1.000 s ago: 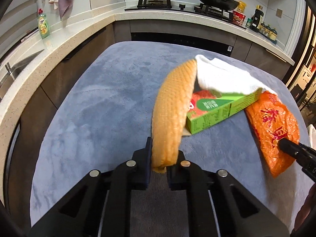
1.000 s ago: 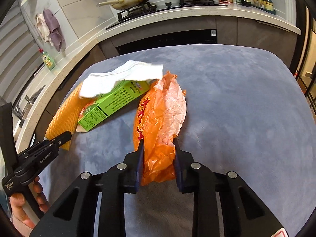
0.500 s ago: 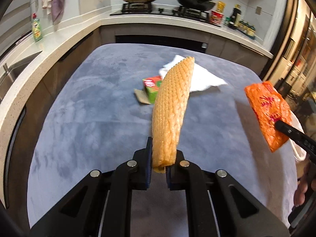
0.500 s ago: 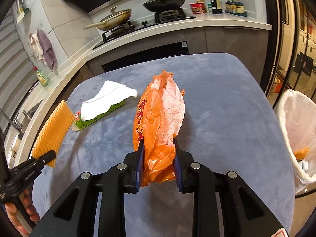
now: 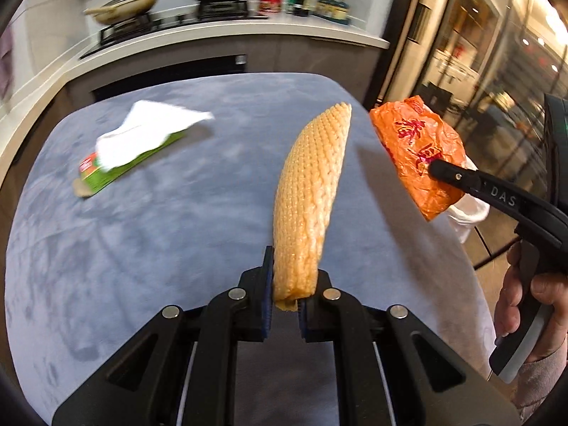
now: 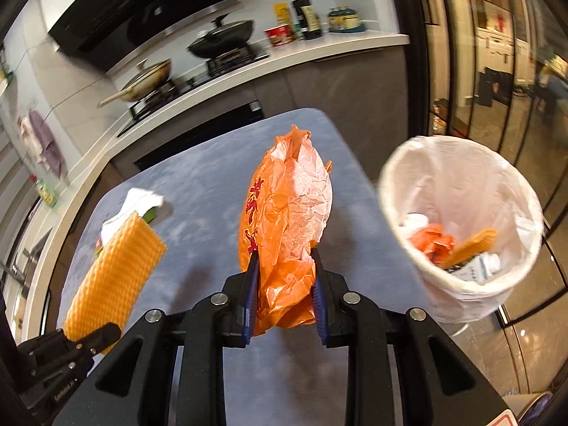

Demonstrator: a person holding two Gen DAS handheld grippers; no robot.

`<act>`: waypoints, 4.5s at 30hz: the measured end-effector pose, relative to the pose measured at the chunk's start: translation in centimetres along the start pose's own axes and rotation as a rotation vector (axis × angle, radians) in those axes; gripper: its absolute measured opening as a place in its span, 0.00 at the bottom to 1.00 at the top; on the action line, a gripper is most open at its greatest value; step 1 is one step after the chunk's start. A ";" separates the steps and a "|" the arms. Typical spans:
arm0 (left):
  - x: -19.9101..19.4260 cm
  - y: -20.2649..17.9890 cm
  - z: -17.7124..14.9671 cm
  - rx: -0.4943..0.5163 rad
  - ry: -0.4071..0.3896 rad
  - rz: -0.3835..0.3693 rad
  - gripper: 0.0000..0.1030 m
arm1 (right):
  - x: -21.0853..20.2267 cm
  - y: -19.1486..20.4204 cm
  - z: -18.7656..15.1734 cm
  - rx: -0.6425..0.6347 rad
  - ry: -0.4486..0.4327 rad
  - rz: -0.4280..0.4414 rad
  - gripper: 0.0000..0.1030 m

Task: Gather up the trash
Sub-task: 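Carry mesh sleeve and orange bag over the bin and open both grippers, then move back to the table and grasp the white paper towel with the right gripper, then grasp the green NB wasabi box with the left gripper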

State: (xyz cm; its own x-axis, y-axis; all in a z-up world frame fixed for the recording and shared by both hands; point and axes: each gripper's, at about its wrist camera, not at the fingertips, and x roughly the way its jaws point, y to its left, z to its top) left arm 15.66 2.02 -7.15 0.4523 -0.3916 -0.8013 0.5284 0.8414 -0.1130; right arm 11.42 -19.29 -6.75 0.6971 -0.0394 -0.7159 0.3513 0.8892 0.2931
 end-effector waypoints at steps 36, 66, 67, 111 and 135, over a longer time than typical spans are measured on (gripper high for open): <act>11.9 -22.7 9.4 0.316 -0.020 -0.046 0.62 | -0.5 -19.9 4.7 0.265 -0.071 -0.310 0.45; 4.1 -2.9 7.7 -0.059 -0.069 0.119 0.76 | -0.1 -1.2 4.8 0.012 -0.063 -0.047 0.60; 3.8 -1.7 7.4 -0.084 -0.069 0.125 0.78 | 0.2 -0.2 4.7 -0.002 -0.057 -0.041 0.60; 7.0 22.2 5.5 -0.021 -0.067 0.305 0.93 | 15.8 18.9 6.0 -0.099 0.100 0.190 0.02; 8.5 16.3 6.4 0.015 -0.067 0.156 0.45 | 9.2 10.4 4.7 -0.080 0.079 0.061 0.02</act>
State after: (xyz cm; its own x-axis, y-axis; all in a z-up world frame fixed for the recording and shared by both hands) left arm 32.73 9.98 -12.01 0.5767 -0.2808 -0.7672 0.4580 0.8887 0.0190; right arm 24.41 -12.59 -7.32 0.6635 0.0491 -0.7466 0.2567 0.9223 0.2888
